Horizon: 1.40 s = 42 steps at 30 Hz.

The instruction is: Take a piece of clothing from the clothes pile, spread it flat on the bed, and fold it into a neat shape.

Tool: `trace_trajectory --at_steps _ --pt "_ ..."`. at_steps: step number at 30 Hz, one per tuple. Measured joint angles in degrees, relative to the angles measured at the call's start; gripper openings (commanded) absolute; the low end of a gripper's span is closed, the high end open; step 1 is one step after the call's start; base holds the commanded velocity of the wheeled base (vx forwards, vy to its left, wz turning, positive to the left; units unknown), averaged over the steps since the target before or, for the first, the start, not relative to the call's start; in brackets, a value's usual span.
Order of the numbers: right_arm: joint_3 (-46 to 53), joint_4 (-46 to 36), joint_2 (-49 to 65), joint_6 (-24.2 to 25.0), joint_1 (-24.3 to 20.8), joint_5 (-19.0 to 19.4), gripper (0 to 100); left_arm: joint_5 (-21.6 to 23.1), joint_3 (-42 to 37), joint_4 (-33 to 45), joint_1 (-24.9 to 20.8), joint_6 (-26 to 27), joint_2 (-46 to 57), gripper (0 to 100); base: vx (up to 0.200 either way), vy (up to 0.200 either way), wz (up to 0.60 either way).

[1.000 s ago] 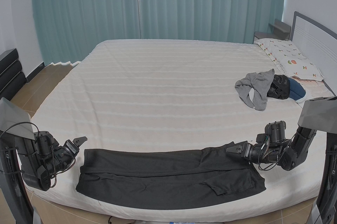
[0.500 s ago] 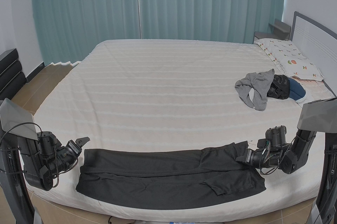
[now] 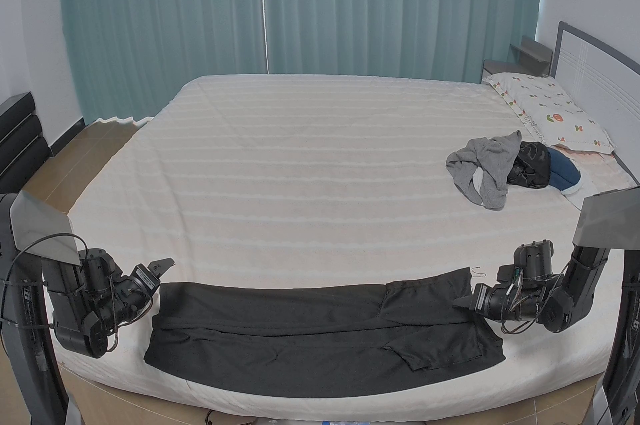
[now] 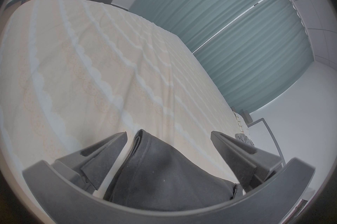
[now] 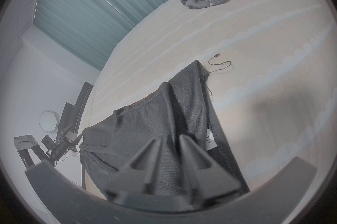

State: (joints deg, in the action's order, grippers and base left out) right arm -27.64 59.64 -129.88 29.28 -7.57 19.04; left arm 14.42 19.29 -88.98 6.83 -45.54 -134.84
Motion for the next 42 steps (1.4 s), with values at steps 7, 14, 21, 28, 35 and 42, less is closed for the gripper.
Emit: trace_trajectory --at_steps 7,14,21,28,35,42 --pt "0.2 0.1 1.4 0.8 0.8 0.0 100 0.0 1.1 0.0 0.0 0.4 -1.2 100 0.000 0.000 0.00" --pt "-0.6 0.1 3.7 1.0 4.3 0.5 100 0.0 2.4 0.0 -0.1 3.5 -3.4 0 0.000 0.000 0.00" --pt "-2.3 0.2 3.3 3.0 5.7 0.7 100 -2.5 3.8 0.0 0.1 3.6 -4.5 0 0.000 0.000 0.00" --pt "-4.3 0.1 2.9 6.2 7.2 0.9 100 -4.0 4.4 0.0 0.6 3.3 -4.6 0 0.000 0.000 0.00" --pt "-4.8 0.1 2.4 6.3 7.4 1.0 100 -4.0 4.5 0.0 0.6 3.3 -4.5 100 0.000 0.000 0.00" --pt "-4.8 0.1 2.1 6.7 7.4 2.0 100 -2.8 4.2 0.0 1.5 3.3 -3.3 100 0.000 0.000 0.00"
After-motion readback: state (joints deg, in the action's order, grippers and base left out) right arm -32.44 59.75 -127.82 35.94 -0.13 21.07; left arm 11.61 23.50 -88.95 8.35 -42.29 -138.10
